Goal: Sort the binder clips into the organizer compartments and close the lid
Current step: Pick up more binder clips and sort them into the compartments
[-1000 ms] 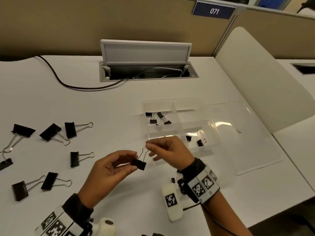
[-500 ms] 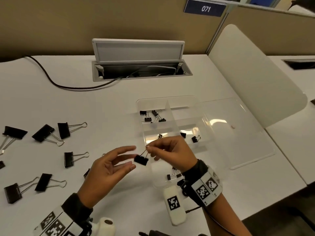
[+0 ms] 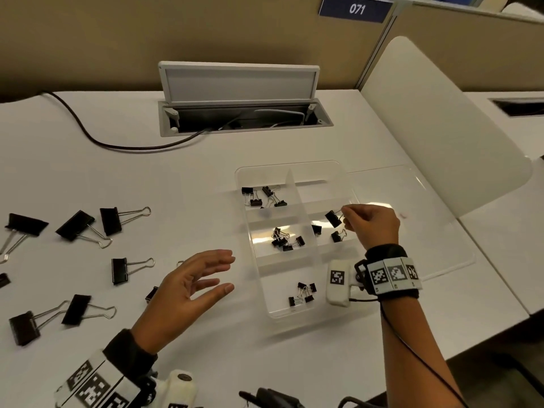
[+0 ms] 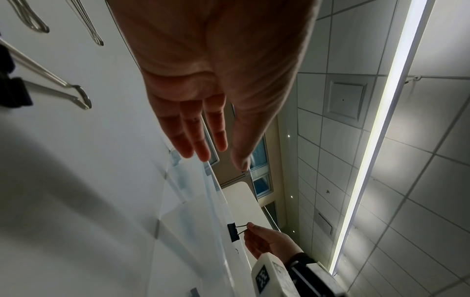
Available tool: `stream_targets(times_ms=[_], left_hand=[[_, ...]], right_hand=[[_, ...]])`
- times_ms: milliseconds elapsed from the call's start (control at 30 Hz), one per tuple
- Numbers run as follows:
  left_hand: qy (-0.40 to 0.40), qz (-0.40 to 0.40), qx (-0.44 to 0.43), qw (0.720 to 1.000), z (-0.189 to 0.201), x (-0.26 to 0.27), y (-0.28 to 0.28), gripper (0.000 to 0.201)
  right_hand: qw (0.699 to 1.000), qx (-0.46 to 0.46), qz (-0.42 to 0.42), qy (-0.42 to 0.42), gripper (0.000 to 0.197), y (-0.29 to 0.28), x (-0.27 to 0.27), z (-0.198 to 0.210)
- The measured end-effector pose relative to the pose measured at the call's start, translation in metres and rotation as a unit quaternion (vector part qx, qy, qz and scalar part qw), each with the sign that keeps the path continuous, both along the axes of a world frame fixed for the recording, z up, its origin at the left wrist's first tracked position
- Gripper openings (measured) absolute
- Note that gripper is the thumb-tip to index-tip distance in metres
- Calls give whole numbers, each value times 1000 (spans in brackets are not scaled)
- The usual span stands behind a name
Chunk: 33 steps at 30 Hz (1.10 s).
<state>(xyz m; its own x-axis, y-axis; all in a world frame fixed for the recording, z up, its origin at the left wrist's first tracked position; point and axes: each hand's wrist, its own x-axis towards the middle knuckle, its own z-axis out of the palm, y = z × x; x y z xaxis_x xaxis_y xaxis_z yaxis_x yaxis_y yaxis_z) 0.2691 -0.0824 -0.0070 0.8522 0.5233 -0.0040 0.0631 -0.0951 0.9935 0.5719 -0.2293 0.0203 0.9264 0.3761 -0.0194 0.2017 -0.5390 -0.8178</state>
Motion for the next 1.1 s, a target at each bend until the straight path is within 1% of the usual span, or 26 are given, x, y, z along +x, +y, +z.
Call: stream_targets(times_ms=[200, 367, 533, 600, 633, 700, 733, 767, 967, 1100], left_hand=[[8, -4, 1, 1000, -2, -1, 2, 49], [12, -4, -4, 1000, -4, -1, 2, 43], [14, -4, -9, 1000, -7, -3, 3, 47], [17, -4, -7, 1000, -7, -3, 3, 45], [19, -6, -5, 1000, -8, -3, 3, 46], [22, -8, -2, 1000, -8, -3, 3, 50], [22, -8, -2, 1000, -8, -3, 3, 51], [22, -8, -2, 1000, -7, -2, 3, 52], [19, -4, -4, 1000, -8, -4, 4, 54], [20, -2, -4, 1000, -9, -5, 4, 55]], right_hand=[[1000, -8, -6, 2, 21, 4, 2, -2], [1000, -13, 5, 10, 24, 3, 5, -4], [999, -32, -9, -29, 20, -8, 13, 0], [997, -67, 12, -23, 22, -11, 14, 2], [994, -103, 37, -6, 25, -12, 14, 4], [974, -202, 95, 25, 29, -12, 14, 7], [963, -240, 115, 32, 28, -11, 15, 8], [957, -259, 126, 35, 26, -10, 15, 8], [948, -285, 138, 21, 15, -8, 27, 7], [955, -276, 108, -6, 14, -9, 37, 10]])
